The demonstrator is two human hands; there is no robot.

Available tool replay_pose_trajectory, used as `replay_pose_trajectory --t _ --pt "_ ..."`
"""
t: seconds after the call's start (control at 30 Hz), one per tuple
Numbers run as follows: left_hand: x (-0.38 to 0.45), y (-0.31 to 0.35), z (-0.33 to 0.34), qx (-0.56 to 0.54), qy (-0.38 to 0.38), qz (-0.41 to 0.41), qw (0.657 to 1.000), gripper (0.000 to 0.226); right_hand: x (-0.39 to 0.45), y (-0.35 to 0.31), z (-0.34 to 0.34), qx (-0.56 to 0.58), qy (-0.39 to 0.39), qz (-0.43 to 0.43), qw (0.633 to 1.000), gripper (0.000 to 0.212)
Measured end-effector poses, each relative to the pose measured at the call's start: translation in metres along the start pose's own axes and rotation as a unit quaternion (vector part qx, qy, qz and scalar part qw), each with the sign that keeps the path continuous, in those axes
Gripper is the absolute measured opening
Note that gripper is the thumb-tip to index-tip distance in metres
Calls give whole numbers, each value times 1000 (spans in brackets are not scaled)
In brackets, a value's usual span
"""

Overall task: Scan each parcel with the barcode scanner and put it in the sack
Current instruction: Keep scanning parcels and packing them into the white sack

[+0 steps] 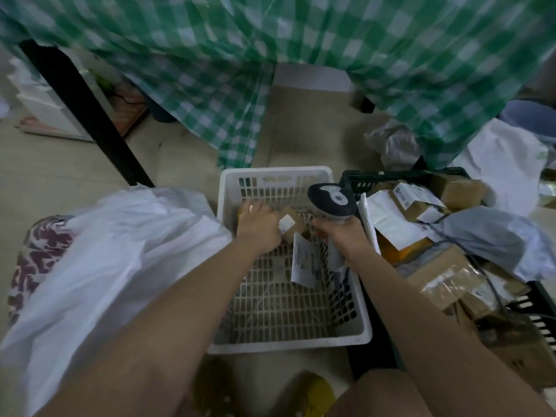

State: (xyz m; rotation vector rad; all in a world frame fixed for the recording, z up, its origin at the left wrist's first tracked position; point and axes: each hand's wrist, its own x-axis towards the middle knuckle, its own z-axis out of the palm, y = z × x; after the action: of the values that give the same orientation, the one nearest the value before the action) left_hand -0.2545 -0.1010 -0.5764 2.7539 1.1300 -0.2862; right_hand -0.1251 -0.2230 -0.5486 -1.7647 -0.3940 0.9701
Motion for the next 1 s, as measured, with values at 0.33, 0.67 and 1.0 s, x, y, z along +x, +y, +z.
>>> replay_pose_trajectory --t 0.33,0.67,1.0 --pt "64 57 146 -265 -161 -121 943 44 40 40 -28 18 13 6 1000 12" --pt "54 63 168 -342 -106 -206 911 31 43 52 -39 1 4 20 1000 13" --pt "-22 38 20 -416 38 -106 902 35 -16 16 -47 26 64 -28 997 23"
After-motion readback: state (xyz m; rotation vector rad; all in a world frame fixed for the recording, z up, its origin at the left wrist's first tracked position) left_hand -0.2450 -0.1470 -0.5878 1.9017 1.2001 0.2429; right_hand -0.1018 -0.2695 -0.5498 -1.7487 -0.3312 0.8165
